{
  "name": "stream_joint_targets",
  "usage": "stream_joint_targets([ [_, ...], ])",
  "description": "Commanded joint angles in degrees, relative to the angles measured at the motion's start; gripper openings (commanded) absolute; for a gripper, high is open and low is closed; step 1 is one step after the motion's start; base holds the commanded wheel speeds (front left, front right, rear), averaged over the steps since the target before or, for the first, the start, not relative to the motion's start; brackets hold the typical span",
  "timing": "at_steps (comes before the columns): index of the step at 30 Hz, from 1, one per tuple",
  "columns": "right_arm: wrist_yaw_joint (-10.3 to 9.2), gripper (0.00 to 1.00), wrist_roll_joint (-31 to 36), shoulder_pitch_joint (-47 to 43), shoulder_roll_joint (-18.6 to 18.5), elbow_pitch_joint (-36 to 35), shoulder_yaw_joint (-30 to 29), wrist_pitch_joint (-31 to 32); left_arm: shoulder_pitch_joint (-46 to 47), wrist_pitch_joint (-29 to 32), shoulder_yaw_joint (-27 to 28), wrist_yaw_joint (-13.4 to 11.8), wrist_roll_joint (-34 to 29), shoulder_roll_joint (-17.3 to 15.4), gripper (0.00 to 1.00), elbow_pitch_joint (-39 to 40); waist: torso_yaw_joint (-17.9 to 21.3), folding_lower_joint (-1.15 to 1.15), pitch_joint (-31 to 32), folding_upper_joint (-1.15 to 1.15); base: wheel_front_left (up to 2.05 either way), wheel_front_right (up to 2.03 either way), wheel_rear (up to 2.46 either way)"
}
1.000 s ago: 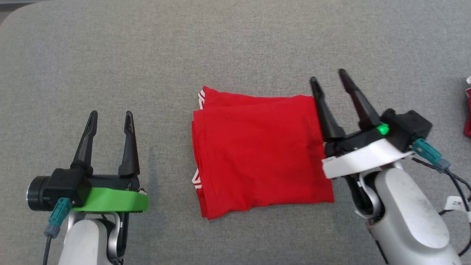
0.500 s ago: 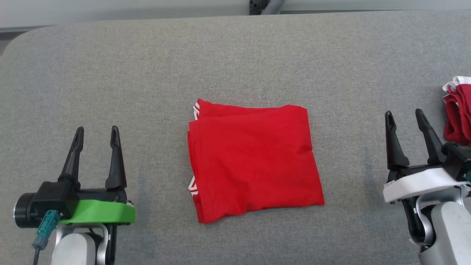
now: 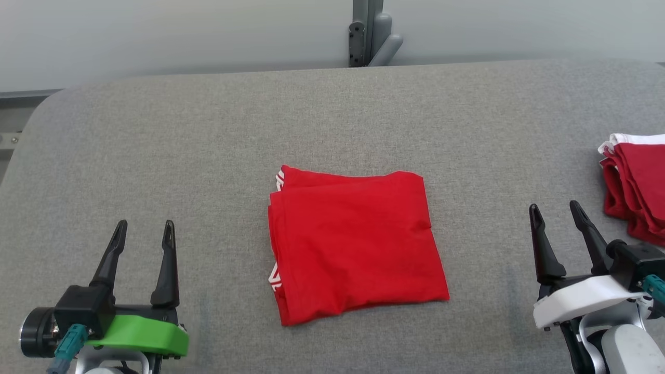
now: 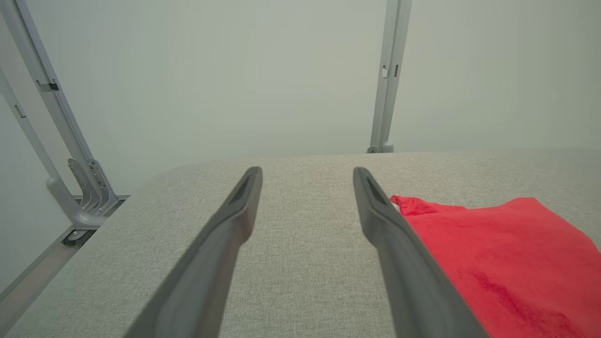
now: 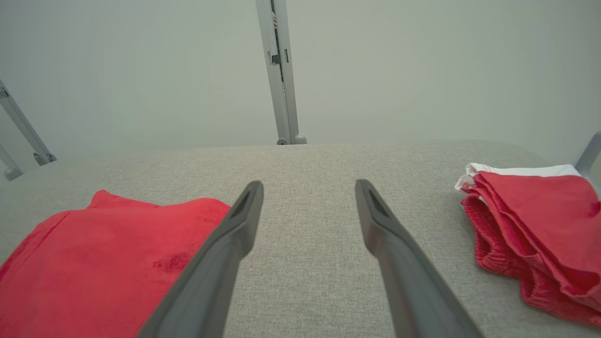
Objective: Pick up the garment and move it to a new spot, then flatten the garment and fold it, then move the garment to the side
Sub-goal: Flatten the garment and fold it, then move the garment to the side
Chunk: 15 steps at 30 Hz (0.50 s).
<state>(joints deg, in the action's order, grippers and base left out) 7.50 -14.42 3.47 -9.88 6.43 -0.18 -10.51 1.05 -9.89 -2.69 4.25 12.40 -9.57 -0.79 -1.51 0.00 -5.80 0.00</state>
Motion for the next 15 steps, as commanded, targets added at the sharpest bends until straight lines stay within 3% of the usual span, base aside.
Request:
stream_joint_targets([
  [1,-0.03,1.0,0.1,-0.8,0.0,-0.3,0.0,0.2,-0.9,0.1,0.0,0.3,0.4,-0.4,1.0,0.1,0.5,0.0,1.3,0.0,0.0,0.0,0.0],
  [15,-0.03,1.0,1.2,-5.8,1.1,-4.6,-0.4,2.9,-6.1,3.3,-0.8,-0.2,1.2,-1.4,1.0,2.6,1.5,0.0,6.2,0.0,0.0,0.0,0.0],
])
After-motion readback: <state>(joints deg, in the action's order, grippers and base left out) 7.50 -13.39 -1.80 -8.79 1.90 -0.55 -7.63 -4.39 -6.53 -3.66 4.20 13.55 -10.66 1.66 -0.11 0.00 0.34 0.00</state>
